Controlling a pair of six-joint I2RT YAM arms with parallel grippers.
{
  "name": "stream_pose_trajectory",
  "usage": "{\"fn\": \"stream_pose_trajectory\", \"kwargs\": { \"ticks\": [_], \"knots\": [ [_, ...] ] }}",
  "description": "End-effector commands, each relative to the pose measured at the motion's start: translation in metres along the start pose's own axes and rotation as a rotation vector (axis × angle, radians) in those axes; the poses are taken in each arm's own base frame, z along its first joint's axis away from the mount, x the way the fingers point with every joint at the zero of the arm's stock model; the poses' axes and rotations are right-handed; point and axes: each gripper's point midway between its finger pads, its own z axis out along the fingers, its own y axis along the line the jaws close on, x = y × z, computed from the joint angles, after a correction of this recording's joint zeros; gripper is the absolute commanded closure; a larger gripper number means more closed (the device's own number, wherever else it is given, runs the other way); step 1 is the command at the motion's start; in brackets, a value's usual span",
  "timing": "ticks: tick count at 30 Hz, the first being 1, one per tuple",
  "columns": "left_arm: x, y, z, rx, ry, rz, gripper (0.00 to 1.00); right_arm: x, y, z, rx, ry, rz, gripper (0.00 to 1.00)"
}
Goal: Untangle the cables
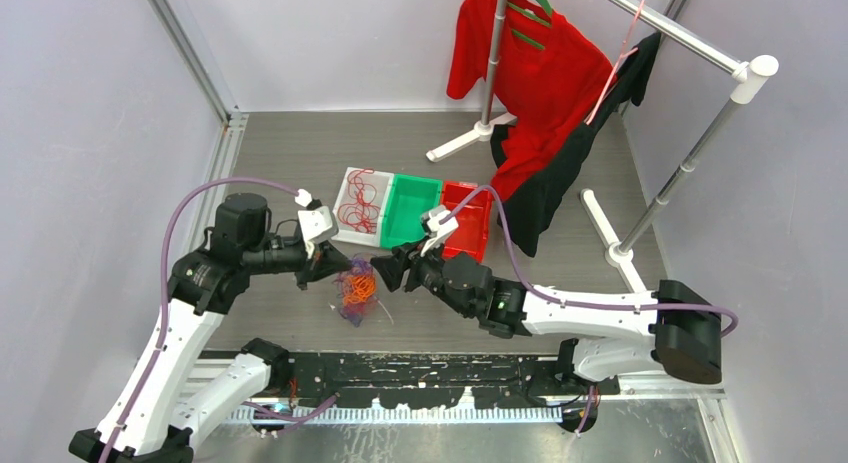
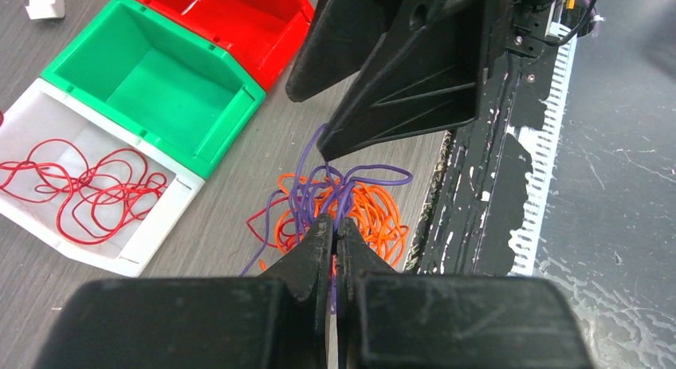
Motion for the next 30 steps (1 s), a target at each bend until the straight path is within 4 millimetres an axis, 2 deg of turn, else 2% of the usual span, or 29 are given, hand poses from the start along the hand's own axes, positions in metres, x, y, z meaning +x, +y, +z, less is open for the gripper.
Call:
{"fn": "stream_pose_trajectory", "kwargs": {
  "ticks": [1,7,12,16,20,24,27,30],
  "knots": [
    [-0.025,-0.008,-0.007,0.030,-0.065,0.053,1.00,-0.045,0.016,0.012,-0.006,-0.156,0.040,0.41],
    [-0.030,-0.014,-0.010,0.059,-0.077,0.052,1.00,-0.045,0.014,0.028,0.031,-0.176,0.029,0.41],
    [-0.044,-0.023,-0.014,0.101,-0.109,0.055,1.00,-0.044,0.006,0.040,0.096,-0.213,0.028,0.38],
    [-0.050,-0.027,-0.015,0.129,-0.117,0.050,1.00,-0.049,0.018,0.050,0.055,-0.268,0.042,0.38],
    [-0.049,-0.031,-0.016,0.155,-0.103,0.048,1.00,-0.052,0.040,0.059,-0.041,-0.293,0.060,0.38],
    [-0.052,-0.033,-0.018,0.166,-0.109,0.065,1.00,-0.046,0.045,0.072,-0.046,-0.285,0.069,0.42],
    [-0.060,-0.036,-0.021,0.178,-0.125,0.076,1.00,-0.041,0.025,0.078,0.060,-0.300,0.057,0.47],
    [-0.069,-0.041,-0.028,0.186,-0.136,0.085,1.00,-0.041,-0.013,0.070,0.233,-0.349,0.005,0.55]
  ]
}}
